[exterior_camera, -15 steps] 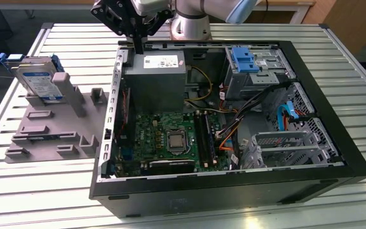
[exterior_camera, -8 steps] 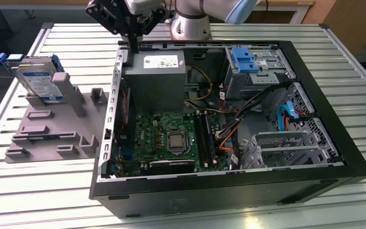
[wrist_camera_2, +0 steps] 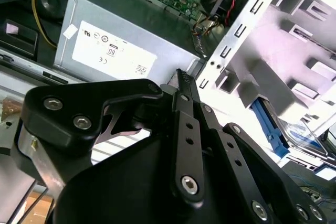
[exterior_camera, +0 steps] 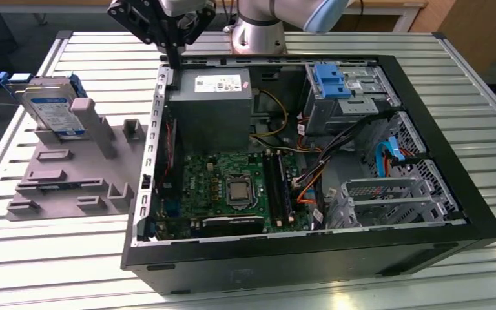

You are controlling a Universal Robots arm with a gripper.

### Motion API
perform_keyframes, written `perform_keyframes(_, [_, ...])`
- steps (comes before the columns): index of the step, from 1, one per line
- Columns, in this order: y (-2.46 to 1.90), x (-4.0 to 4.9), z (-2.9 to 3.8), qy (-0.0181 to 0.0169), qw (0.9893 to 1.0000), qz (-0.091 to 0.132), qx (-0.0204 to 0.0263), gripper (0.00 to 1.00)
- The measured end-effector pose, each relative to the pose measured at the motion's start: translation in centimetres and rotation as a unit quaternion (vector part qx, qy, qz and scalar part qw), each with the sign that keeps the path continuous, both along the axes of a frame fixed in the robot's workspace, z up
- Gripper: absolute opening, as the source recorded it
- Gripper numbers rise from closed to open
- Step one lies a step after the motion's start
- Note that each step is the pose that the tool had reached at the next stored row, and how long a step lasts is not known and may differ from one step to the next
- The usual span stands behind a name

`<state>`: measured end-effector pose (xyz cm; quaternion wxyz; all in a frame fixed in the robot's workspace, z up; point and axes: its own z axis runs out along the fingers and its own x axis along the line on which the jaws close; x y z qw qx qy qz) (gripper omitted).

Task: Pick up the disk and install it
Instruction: 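Reach for the disk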

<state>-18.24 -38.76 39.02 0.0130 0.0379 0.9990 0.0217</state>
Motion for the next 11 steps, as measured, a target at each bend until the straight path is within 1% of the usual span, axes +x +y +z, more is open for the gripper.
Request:
perform_keyframes(4, [0.17,-0.39,-0.02,0.0000,1.0000,0.000,0.0000,0.11])
perform_keyframes(11, [0.19,-0.50,-0.04,0.0000,1.0000,0.000,0.0000,0.11])
